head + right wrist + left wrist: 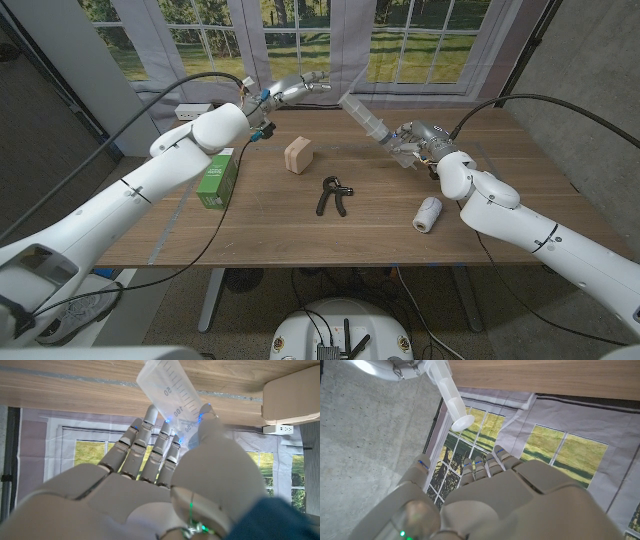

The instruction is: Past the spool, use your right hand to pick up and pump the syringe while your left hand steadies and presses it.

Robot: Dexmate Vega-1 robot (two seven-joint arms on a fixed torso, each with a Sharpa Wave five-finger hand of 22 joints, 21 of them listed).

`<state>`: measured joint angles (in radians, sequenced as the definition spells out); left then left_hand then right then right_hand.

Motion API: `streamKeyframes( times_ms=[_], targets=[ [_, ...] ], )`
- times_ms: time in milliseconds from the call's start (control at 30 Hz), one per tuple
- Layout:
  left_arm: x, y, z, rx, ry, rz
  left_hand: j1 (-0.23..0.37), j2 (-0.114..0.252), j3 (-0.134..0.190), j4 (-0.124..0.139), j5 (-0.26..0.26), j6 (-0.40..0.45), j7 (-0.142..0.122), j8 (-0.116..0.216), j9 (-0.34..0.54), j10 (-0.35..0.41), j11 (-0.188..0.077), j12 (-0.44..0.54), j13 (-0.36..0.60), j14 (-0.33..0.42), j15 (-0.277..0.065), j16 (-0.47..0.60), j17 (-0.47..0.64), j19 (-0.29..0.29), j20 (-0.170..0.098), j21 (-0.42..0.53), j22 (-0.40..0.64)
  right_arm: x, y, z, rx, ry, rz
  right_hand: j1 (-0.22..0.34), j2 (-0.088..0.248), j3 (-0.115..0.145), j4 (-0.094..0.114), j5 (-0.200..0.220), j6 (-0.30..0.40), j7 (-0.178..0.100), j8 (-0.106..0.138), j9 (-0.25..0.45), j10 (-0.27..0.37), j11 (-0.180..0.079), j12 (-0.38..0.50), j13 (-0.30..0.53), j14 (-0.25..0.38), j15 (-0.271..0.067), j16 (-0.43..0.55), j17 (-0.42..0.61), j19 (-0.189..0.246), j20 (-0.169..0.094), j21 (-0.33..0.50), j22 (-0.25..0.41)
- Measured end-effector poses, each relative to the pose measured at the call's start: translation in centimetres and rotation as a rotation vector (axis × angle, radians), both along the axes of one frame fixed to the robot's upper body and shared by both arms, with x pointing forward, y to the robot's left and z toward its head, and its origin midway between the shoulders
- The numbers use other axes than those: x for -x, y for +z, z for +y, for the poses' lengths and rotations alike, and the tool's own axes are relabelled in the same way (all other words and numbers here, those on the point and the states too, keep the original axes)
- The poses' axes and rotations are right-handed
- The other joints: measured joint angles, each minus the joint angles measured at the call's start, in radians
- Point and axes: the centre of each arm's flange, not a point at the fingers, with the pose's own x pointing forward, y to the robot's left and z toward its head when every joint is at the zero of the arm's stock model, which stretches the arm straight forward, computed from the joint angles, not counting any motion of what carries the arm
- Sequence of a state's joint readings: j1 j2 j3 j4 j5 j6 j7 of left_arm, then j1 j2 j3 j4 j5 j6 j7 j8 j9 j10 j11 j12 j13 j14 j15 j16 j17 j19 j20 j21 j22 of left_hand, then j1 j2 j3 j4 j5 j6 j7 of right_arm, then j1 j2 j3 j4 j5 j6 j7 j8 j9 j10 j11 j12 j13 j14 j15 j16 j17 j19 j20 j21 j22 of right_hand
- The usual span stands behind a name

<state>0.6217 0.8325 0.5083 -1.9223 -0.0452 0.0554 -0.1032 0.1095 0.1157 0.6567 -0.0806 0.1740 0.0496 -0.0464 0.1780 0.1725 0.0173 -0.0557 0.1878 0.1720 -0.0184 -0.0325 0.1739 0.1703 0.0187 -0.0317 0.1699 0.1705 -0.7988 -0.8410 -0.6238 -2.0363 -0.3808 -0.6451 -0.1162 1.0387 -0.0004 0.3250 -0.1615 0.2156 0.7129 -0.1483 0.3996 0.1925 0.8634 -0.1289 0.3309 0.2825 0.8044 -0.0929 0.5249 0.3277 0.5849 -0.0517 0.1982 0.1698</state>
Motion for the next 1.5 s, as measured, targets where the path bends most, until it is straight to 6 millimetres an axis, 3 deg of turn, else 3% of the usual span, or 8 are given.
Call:
streamKeyframes(
  times_ms=[400,1500],
  targets=[
    [-0.7,-0.2,-0.9,-0.050,-0.003,0.017,-0.007,-0.007,-0.004,0.004,0.000,-0.005,0.005,0.000,0.000,-0.009,-0.002,0.000,0.000,-0.009,0.002,0.000,-0.003,-0.048,-0.002,-0.004,0.000,0.0,0.1,0.0,-0.011,0.021,-0.014,0.000,0.000,0.000,0.000,0.000,0.000,0.000,-0.001,0.007,0.000,0.000,-0.003,0.003,0.000,0.000,-0.004,0.001,0.000,0.000,0.000,0.000],
    [-1.5,-0.5,-3.1,-0.128,-0.031,0.045,-0.011,-0.012,0.000,0.008,0.000,0.004,0.015,-0.001,-0.003,-0.002,0.006,0.000,0.000,0.003,-0.002,0.000,-0.007,-0.053,-0.007,0.008,0.000,0.4,0.0,-0.3,-0.011,0.053,-0.022,0.000,0.000,-0.002,-0.001,0.007,0.000,0.000,-0.013,0.005,0.000,0.000,-0.012,0.015,0.000,0.000,-0.008,0.010,0.004,-0.004,0.000,0.000]
  ],
)
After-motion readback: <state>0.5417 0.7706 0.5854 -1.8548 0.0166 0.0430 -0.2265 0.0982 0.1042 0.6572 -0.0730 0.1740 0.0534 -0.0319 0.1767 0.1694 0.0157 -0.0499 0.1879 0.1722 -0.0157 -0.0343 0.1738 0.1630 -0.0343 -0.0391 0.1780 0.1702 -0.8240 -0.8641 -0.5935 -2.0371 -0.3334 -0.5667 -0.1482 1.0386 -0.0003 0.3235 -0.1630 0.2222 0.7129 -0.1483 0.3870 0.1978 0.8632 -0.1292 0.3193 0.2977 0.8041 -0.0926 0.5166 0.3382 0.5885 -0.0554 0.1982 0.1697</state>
